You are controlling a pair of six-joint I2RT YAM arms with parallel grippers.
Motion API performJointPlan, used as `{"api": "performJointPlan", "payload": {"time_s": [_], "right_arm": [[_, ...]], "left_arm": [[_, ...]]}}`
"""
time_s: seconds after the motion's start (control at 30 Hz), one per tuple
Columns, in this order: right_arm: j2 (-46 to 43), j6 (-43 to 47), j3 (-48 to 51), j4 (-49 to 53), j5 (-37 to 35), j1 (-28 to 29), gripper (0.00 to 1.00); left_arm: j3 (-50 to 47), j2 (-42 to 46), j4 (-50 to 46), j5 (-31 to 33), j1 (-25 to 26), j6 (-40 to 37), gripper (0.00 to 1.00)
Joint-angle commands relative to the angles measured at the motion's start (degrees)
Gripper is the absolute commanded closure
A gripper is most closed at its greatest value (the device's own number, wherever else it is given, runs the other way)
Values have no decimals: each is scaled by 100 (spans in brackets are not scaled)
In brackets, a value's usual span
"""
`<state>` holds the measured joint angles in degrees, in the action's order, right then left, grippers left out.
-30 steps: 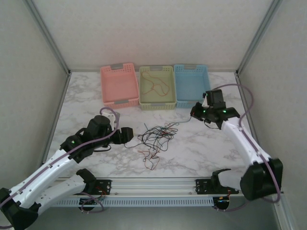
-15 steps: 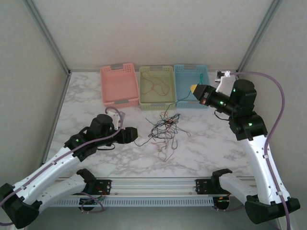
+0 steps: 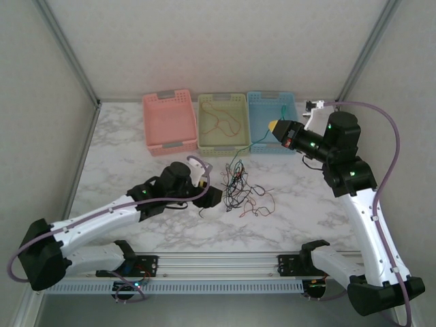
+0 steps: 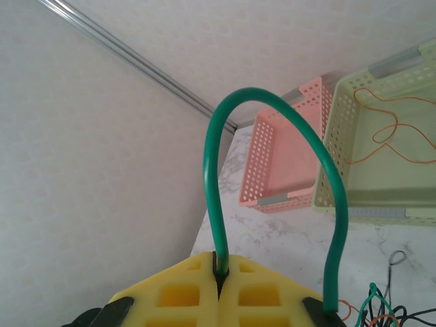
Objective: Untangle the cables
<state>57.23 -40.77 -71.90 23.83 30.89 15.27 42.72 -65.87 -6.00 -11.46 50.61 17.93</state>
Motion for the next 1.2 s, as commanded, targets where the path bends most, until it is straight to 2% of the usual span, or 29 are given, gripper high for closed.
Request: {"api": "performJointPlan", "payload": {"time_s": [0.0, 0.23, 0.4, 0.63, 0.83, 0.97, 1.17], "right_arm": [[-17, -101, -36, 11, -98, 21, 100], [-33, -151, -24, 49, -154, 20, 100], [-41, -33, -148, 375, -452, 25, 100], [-155, 109, -321, 912, -1461, 20, 100], [-149, 103, -421, 1041, -2656, 20, 100], [205, 368, -632, 932, -3371, 20, 100], [1106, 1009, -868, 227, -4797, 21, 100]], "left_arm": [[-92, -423, 1090, -4, 83, -367, 21], [61, -1424, 1848, -167, 203, -484, 19], [-87, -1475, 2041, -164, 294, -341, 23], [-641, -243, 1288, 77, 406, -95, 25], [-672, 1195, -245, 658, 406, 141, 23], [-473, 1838, -1120, 1226, 406, 388, 20], [-95, 2253, -1637, 1319, 406, 673, 19]]}}
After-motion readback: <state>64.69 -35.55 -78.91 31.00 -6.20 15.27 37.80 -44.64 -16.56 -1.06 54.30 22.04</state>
